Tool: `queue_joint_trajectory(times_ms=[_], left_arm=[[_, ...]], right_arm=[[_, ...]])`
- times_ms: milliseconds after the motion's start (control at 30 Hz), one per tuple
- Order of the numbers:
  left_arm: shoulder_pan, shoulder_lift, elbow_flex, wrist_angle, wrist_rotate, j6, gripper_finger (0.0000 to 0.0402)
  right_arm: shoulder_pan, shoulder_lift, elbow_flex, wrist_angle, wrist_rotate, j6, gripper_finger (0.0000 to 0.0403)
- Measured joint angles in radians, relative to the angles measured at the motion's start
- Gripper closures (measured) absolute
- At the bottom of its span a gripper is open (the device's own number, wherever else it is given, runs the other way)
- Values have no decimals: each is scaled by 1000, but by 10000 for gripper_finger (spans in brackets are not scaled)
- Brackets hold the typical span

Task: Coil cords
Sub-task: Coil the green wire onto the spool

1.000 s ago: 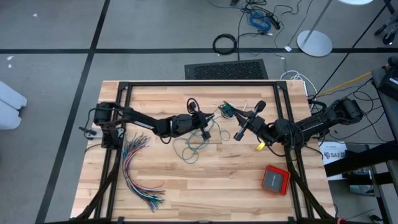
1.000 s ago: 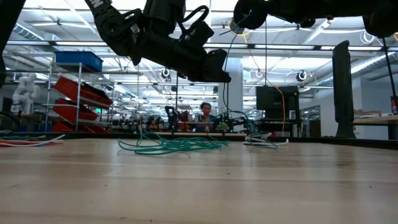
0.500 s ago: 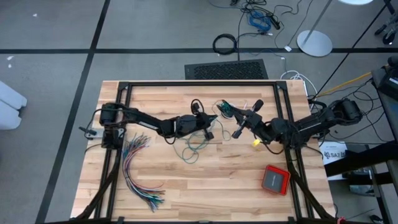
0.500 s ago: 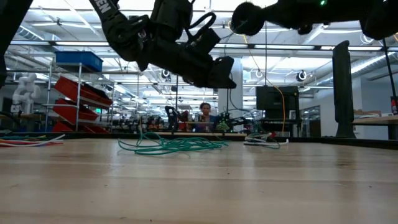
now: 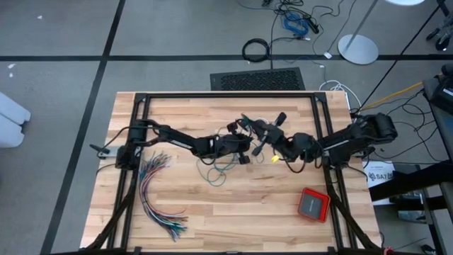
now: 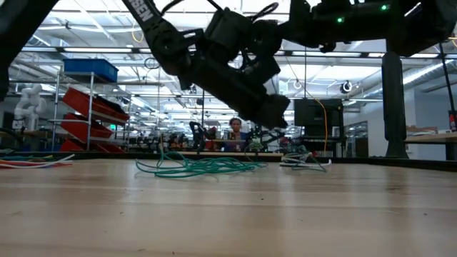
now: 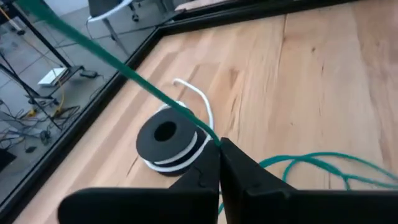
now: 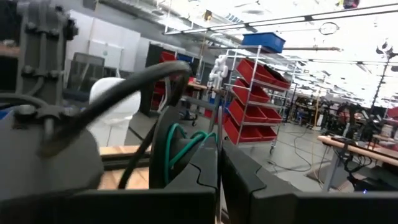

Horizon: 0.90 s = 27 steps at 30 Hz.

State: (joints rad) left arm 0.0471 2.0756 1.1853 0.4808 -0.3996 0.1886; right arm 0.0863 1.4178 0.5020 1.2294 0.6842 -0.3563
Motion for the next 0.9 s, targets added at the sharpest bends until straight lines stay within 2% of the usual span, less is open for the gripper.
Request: queue_joint_trajectory(times_ms=[633, 900], left_arm=[[-41, -46, 3, -1, 9, 36, 401], [-55, -46, 6, -5, 74, 31, 401]], right_arm=[[-17, 8, -2, -135, 111, -59, 402], [-27, 8, -3, -158, 100, -24, 402]])
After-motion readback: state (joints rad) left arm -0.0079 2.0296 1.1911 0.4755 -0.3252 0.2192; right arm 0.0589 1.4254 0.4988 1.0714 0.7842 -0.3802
